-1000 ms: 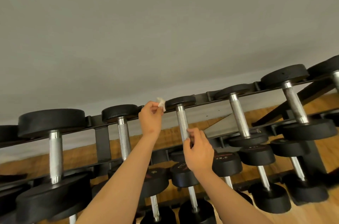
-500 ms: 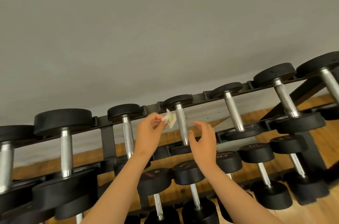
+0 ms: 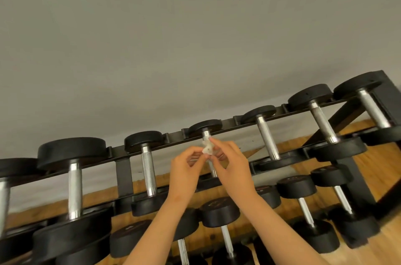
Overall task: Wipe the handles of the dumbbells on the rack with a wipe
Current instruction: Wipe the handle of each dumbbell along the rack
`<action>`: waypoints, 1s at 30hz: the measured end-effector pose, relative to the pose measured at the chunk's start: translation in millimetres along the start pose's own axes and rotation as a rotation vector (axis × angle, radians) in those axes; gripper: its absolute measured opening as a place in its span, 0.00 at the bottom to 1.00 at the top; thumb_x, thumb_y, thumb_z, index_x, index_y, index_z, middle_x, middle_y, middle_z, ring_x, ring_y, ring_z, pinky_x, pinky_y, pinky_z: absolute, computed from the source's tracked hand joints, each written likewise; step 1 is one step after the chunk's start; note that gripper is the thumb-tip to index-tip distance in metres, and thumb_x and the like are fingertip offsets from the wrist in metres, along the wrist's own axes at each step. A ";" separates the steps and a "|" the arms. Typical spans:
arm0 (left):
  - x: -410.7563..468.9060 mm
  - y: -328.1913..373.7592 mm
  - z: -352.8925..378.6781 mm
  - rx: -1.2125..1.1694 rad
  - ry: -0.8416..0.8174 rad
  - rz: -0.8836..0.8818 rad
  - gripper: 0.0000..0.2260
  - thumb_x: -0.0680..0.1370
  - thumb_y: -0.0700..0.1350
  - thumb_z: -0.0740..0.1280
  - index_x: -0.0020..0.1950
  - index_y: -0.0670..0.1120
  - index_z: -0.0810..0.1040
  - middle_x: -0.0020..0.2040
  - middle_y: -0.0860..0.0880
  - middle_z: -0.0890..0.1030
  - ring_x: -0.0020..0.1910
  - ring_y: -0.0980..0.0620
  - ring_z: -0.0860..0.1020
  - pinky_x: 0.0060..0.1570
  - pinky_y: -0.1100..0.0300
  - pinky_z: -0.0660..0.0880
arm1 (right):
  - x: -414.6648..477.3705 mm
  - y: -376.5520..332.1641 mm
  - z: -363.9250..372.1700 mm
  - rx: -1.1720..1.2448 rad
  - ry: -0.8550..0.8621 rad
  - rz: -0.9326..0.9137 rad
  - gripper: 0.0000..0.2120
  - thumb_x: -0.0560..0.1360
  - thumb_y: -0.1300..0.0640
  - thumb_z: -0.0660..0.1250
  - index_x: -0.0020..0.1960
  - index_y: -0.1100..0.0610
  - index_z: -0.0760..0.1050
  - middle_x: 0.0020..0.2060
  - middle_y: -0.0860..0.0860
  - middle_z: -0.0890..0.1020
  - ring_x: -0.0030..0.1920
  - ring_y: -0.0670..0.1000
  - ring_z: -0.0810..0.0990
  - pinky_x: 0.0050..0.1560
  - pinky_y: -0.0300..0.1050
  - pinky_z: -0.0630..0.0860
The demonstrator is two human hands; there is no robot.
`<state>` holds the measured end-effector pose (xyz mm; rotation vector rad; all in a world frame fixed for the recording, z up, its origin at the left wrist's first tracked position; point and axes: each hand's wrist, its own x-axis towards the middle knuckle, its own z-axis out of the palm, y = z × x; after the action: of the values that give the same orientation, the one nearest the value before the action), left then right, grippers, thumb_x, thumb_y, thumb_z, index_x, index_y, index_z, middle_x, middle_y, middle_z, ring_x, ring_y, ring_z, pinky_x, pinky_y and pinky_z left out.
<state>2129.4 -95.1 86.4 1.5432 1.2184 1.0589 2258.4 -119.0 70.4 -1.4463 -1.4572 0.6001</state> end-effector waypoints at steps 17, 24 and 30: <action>-6.2 -53.6 31.1 -0.063 0.297 -0.205 0.10 0.83 0.44 0.58 0.48 0.50 0.78 0.45 0.54 0.81 0.47 0.64 0.78 0.50 0.66 0.74 | 39.3 37.3 -18.6 0.087 0.073 0.206 0.09 0.75 0.60 0.70 0.48 0.48 0.74 0.46 0.46 0.79 0.47 0.42 0.79 0.47 0.36 0.78; 11.9 -85.2 81.3 0.135 0.360 -0.324 0.06 0.82 0.47 0.61 0.51 0.49 0.76 0.46 0.54 0.77 0.46 0.59 0.74 0.47 0.65 0.71 | 79.6 56.9 -10.5 0.090 0.081 0.189 0.11 0.75 0.65 0.68 0.55 0.54 0.75 0.55 0.49 0.74 0.51 0.39 0.77 0.51 0.29 0.75; 12.5 -87.9 88.6 0.123 0.481 -0.426 0.03 0.80 0.48 0.64 0.49 0.49 0.74 0.43 0.54 0.79 0.42 0.60 0.77 0.42 0.65 0.72 | 104.3 72.5 1.1 0.061 0.031 0.120 0.12 0.75 0.64 0.69 0.58 0.59 0.78 0.54 0.50 0.76 0.52 0.43 0.77 0.53 0.30 0.74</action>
<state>2195.7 -82.2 -19.3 1.0644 1.8734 1.1102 2308.9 -7.4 36.8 -1.4963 -1.3242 0.6877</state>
